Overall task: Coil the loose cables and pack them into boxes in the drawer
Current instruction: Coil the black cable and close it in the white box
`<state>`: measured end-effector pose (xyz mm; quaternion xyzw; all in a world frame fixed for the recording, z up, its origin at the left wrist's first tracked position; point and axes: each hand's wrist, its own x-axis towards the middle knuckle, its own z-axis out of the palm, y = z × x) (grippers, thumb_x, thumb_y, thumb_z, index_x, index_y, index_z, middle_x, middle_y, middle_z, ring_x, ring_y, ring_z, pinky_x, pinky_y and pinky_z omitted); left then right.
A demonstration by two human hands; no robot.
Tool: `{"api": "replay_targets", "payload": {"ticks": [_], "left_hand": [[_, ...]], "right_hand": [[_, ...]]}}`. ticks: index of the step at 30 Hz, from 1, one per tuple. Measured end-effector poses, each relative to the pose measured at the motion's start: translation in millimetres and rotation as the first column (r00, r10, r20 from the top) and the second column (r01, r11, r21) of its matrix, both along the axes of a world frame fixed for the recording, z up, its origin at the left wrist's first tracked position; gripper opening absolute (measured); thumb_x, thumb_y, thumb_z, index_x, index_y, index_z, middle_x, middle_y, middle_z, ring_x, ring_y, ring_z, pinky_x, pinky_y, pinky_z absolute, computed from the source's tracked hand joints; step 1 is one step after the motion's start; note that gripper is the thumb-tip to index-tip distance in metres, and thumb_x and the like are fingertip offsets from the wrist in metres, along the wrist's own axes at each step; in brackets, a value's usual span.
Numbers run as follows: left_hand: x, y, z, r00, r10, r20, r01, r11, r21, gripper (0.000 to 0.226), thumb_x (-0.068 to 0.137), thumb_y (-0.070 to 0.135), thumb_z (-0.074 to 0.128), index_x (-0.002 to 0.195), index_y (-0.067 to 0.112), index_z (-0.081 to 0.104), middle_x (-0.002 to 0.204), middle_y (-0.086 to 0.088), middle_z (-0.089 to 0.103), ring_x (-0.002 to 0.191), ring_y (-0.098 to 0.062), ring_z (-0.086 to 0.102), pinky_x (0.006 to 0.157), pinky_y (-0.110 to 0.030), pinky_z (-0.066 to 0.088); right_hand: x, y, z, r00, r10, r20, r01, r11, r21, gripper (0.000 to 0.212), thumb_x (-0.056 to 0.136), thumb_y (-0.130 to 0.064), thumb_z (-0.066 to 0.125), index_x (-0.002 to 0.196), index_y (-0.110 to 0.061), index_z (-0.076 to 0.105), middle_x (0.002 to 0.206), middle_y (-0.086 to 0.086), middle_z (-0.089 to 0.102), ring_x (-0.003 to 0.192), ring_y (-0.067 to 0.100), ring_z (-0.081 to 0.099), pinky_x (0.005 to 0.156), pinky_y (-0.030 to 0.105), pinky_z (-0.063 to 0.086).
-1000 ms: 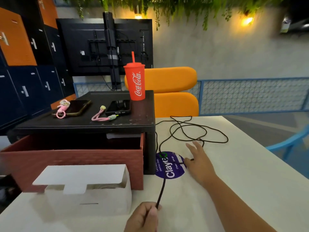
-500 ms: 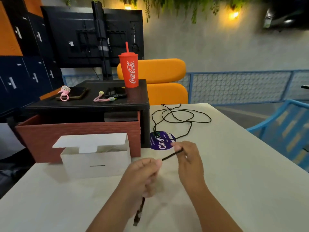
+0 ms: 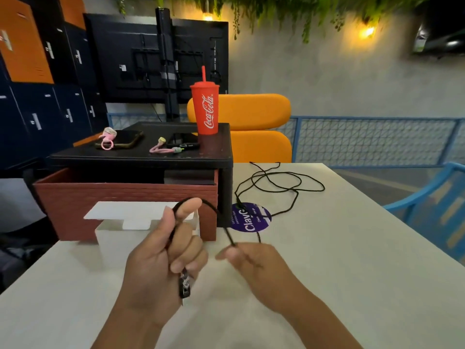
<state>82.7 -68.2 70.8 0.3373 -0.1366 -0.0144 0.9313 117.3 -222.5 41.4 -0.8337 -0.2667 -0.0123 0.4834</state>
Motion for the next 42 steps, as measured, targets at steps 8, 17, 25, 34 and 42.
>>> {"api": "replay_targets", "payload": {"ticks": [8, 17, 25, 34, 42], "left_hand": [[-2, -16, -8, 0.902, 0.355, 0.247, -0.422, 0.845, 0.327, 0.045, 0.056, 0.064, 0.075, 0.091, 0.036, 0.074, 0.087, 0.011, 0.073, 0.092, -0.010, 0.068, 0.087, -0.029, 0.054], [-3, -25, -16, 0.730, 0.332, 0.598, -0.683, 0.385, 0.621, 0.025, 0.088, 0.038, 0.044, 0.095, 0.038, 0.068, 0.092, 0.022, 0.070, 0.097, 0.003, 0.063, 0.083, -0.004, 0.040], [-3, -30, -17, 0.931, 0.173, 0.321, -0.364, 0.464, 0.808, 0.037, 0.083, 0.041, 0.040, 0.061, 0.018, 0.060, 0.044, 0.006, 0.047, 0.044, -0.002, 0.041, 0.053, -0.012, 0.038], [-13, -30, -10, 0.976, -0.147, -0.163, 0.190, 0.937, 0.294, 0.032, 0.064, 0.039, 0.074, 0.059, 0.009, 0.064, 0.028, 0.006, 0.027, 0.028, -0.004, 0.021, 0.054, -0.031, 0.054], [-2, -43, -11, 0.976, 0.127, -0.179, -0.023, 0.871, 0.492, 0.041, 0.078, 0.039, 0.051, 0.048, 0.013, 0.044, 0.049, -0.005, 0.037, 0.041, -0.014, 0.033, 0.062, -0.028, 0.051]], "right_hand": [[-20, 18, 3, 0.984, 0.180, -0.008, -0.168, 0.899, -0.405, 0.031, 0.098, -0.041, 0.035, 0.079, -0.020, 0.047, 0.086, 0.012, 0.055, 0.080, 0.026, 0.045, 0.067, 0.032, 0.033], [-23, 9, 13, 0.928, 0.253, 0.274, -0.095, 0.871, -0.482, 0.033, 0.091, -0.044, 0.046, 0.091, -0.017, 0.066, 0.089, 0.007, 0.067, 0.077, 0.023, 0.055, 0.063, 0.029, 0.040], [-5, -29, 23, 0.846, -0.159, 0.509, 0.166, 0.986, 0.032, 0.034, 0.065, -0.057, 0.060, 0.065, -0.023, 0.058, 0.054, -0.010, 0.048, 0.053, 0.000, 0.042, 0.049, 0.012, 0.032], [-10, -7, 19, 0.974, 0.094, 0.204, -0.147, 0.953, 0.265, 0.036, 0.085, -0.061, 0.041, 0.062, -0.037, 0.055, 0.059, -0.021, 0.053, 0.060, -0.002, 0.048, 0.057, 0.007, 0.035], [-7, -5, 14, 0.992, -0.116, 0.049, 0.093, 0.938, 0.335, 0.041, 0.086, -0.047, 0.048, 0.050, -0.029, 0.047, 0.045, -0.013, 0.042, 0.046, 0.001, 0.037, 0.049, 0.010, 0.032]]}}
